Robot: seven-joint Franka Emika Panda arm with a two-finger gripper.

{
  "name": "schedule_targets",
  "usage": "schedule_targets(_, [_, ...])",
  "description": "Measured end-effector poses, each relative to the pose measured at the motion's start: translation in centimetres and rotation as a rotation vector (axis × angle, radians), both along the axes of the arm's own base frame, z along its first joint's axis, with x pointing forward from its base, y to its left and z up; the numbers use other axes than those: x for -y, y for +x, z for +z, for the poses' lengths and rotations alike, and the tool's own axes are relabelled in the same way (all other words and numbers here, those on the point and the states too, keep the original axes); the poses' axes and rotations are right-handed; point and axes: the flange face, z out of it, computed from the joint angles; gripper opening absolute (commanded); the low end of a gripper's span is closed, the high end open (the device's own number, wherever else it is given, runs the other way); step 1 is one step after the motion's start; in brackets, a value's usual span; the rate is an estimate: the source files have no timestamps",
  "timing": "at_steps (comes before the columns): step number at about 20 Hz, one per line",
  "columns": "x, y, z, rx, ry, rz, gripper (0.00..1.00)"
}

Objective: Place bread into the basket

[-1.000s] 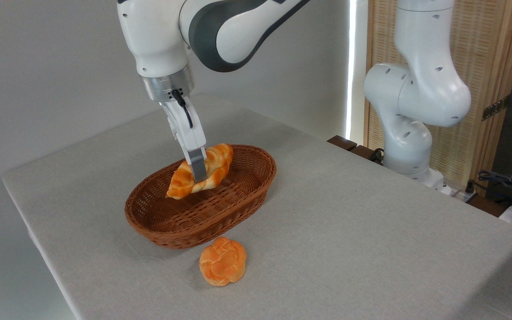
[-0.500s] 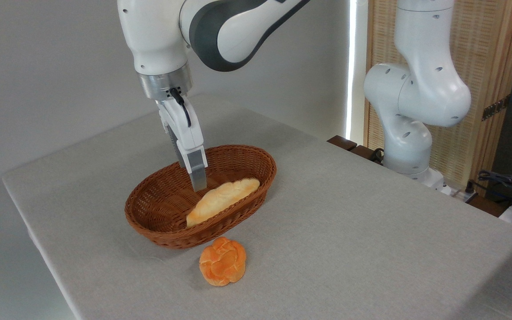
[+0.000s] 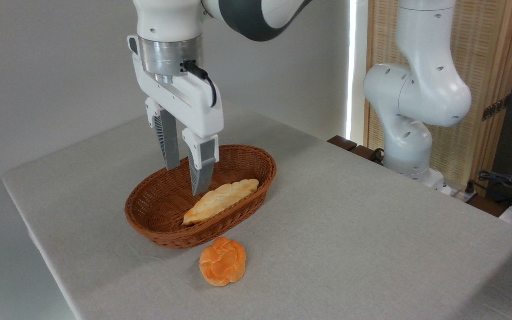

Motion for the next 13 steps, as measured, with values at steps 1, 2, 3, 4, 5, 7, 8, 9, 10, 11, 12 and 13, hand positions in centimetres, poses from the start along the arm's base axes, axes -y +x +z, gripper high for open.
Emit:
schedule_targets(1, [-0.7,0.1,-0.1,-0.002,0.006,0.011,1.0])
schedule_targets(2, [-1.6,0.1,-0.3,-0.013,0.014,0.023,1.0])
schedule_targets(3, [-2.2,0.0,-0.4,-0.027,0.024,0.03,1.0])
schedule_targets(4, [-2.9,-0.2,-0.6,-0.045,0.049,0.032,1.0])
schedule_targets(5, [-3.3,-0.3,-0.7,-0.054,0.074,0.03,1.0])
schedule_targets(7, [-3.4,-0.3,-0.7,-0.053,0.094,0.025,1.0])
schedule_targets(8, [-3.3,-0.3,-0.7,-0.052,0.095,0.024,1.0])
schedule_targets(9, [-3.3,-0.3,-0.7,-0.051,0.094,0.023,1.0])
schedule_targets(10, [-3.2,-0.3,-0.6,-0.051,0.094,0.023,1.0])
schedule_targets(11, [-3.2,-0.3,-0.6,-0.051,0.093,0.022,1.0])
schedule_targets(12, [-3.1,-0.3,-0.6,-0.051,0.093,0.02,1.0])
schedule_targets(13, [-2.9,-0.3,-0.6,-0.051,0.094,0.017,1.0])
